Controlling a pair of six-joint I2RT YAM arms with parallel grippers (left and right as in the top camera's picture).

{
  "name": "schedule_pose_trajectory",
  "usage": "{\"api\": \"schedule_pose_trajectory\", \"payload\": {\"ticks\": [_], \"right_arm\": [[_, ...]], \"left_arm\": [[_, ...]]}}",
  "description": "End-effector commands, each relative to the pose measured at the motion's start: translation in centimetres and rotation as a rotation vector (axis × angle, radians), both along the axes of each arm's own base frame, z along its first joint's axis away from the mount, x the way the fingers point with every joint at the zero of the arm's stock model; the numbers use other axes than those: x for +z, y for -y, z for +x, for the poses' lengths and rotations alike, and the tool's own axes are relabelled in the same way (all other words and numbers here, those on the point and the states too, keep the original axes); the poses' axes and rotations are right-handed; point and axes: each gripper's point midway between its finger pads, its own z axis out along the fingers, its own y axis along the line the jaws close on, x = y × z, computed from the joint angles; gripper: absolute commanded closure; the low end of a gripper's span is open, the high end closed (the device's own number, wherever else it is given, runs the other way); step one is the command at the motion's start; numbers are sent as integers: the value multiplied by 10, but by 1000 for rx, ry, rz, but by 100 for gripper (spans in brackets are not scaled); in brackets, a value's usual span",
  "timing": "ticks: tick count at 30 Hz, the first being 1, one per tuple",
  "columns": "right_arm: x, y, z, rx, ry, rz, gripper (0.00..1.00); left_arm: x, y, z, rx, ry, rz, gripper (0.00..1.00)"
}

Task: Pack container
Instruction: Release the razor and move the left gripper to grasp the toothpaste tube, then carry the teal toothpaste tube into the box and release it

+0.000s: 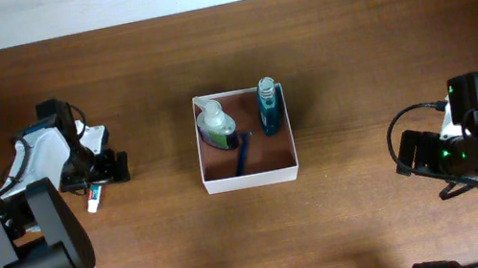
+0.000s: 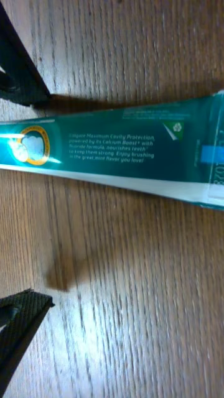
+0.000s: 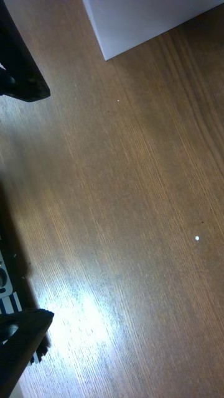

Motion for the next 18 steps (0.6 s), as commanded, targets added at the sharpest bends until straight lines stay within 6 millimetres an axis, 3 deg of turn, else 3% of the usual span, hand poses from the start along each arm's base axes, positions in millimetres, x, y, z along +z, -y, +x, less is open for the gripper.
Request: {"api": "schedule_pose_trajectory", "payload": {"ticks": [1, 3, 8, 18], "right_arm": [[-1, 1, -1, 4, -8, -15, 1], [-1, 1, -1, 3, -7, -15, 1], [-1, 1, -1, 3, -8, -15, 1], [-1, 1, -1, 4, -8, -15, 1]], "left_arm": [[-5, 4, -2, 13, -13, -33, 11], [-5, 5, -4, 13, -18, -35, 28], [-5, 6, -6, 13, -29, -40, 61], [-4, 8, -7, 13, -29, -51, 81]]}}
